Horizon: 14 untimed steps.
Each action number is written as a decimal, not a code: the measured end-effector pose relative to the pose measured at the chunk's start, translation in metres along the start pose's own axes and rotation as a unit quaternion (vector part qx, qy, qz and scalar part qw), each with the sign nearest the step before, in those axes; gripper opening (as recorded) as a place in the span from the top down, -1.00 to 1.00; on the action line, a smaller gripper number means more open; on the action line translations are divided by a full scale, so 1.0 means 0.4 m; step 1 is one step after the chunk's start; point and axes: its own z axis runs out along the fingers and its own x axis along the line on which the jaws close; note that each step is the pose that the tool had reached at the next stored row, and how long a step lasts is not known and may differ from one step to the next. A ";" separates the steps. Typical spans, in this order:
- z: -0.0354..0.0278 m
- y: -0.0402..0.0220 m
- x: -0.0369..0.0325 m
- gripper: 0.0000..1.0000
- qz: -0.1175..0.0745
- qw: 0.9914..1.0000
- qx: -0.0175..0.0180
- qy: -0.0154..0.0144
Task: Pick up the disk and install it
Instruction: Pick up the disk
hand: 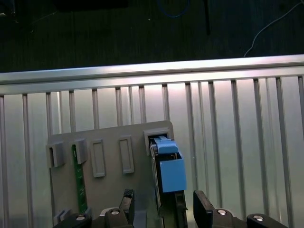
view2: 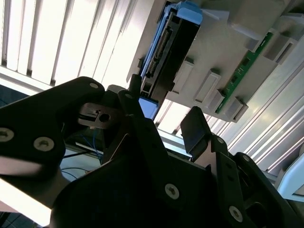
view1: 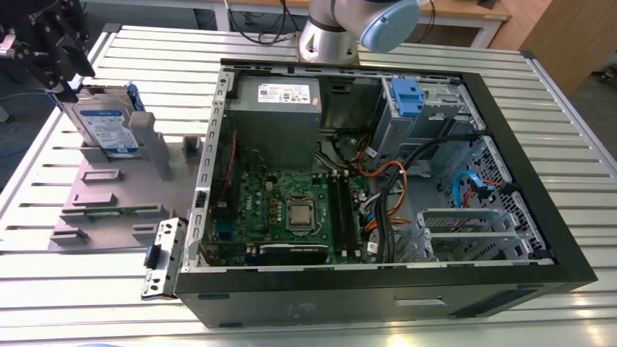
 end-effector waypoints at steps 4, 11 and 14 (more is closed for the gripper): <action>0.002 0.001 0.000 -0.21 0.000 1.000 0.000 0.000; 0.006 0.002 0.000 -0.21 0.000 1.000 0.000 0.000; 0.008 0.003 0.000 -0.21 0.000 1.000 0.000 0.000</action>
